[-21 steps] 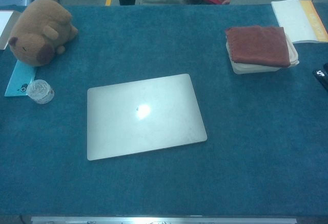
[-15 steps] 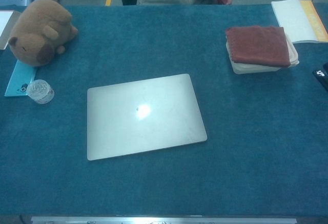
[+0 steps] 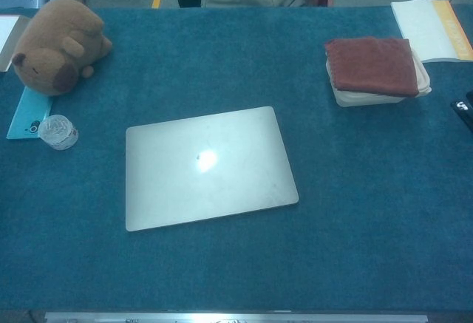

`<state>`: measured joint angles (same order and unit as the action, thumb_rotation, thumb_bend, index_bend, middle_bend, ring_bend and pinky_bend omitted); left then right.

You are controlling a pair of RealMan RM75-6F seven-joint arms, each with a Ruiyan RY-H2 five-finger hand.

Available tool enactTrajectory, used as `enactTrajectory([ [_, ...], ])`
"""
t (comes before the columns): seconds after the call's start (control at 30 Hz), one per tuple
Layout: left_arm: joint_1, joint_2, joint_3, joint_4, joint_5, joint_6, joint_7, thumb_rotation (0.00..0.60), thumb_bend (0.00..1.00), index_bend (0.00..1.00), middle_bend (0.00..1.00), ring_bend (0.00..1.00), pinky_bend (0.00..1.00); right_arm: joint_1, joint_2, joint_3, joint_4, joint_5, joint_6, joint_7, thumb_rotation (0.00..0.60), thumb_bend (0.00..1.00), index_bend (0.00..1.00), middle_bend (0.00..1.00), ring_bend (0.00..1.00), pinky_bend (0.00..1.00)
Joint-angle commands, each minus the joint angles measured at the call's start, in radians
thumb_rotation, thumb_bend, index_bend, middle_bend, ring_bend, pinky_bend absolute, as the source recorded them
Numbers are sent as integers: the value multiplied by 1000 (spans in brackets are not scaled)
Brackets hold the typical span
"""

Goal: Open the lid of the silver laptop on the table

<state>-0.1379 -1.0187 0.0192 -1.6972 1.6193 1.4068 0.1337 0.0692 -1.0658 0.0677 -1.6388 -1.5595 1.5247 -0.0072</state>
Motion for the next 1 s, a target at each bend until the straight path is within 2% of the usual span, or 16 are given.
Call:
enactTrajectory([
  [0.03, -30, 13, 22, -14, 31, -52, -7, 600, 404, 155, 127, 83, 74, 14, 8, 14, -14, 2, -6, -15, 600, 306, 134, 151, 76, 91],
  [0.3, -87, 7, 73, -64, 82, -181, 40, 600, 405, 78, 98, 77, 74, 53, 15, 44, -34, 17, -38, -40, 600, 300, 135, 151, 76, 91],
  [0.43, -110, -6, 92, -108, 69, -254, 98, 600, 405, 28, 64, 49, 74, 72, 2, 48, -19, 25, -62, -37, 600, 299, 134, 151, 76, 91],
  [0.6, -113, -38, 102, -148, 37, -295, 169, 599, 390, 0, 20, 10, 35, 88, -16, 49, 5, 31, -82, -24, 600, 298, 135, 151, 76, 91],
  [0.7, -107, -62, 111, -166, 12, -309, 201, 544, 361, 0, 2, 0, 6, 94, -23, 50, 19, 35, -88, -15, 600, 297, 135, 151, 75, 91],
  [0.77, -104, -75, 117, -179, -2, -318, 224, 452, 331, 0, 0, 0, 0, 97, -25, 51, 25, 38, -90, -11, 600, 297, 134, 150, 76, 91],
  [0.83, -102, -91, 125, -193, -15, -331, 247, 385, 312, 0, 0, 0, 0, 100, -27, 51, 32, 39, -93, -6, 600, 297, 135, 151, 76, 91],
  [1.0, -107, -137, 133, -223, -55, -367, 310, 366, 295, 0, 0, 0, 0, 105, -34, 48, 49, 42, -99, 8, 600, 297, 135, 151, 76, 91],
])
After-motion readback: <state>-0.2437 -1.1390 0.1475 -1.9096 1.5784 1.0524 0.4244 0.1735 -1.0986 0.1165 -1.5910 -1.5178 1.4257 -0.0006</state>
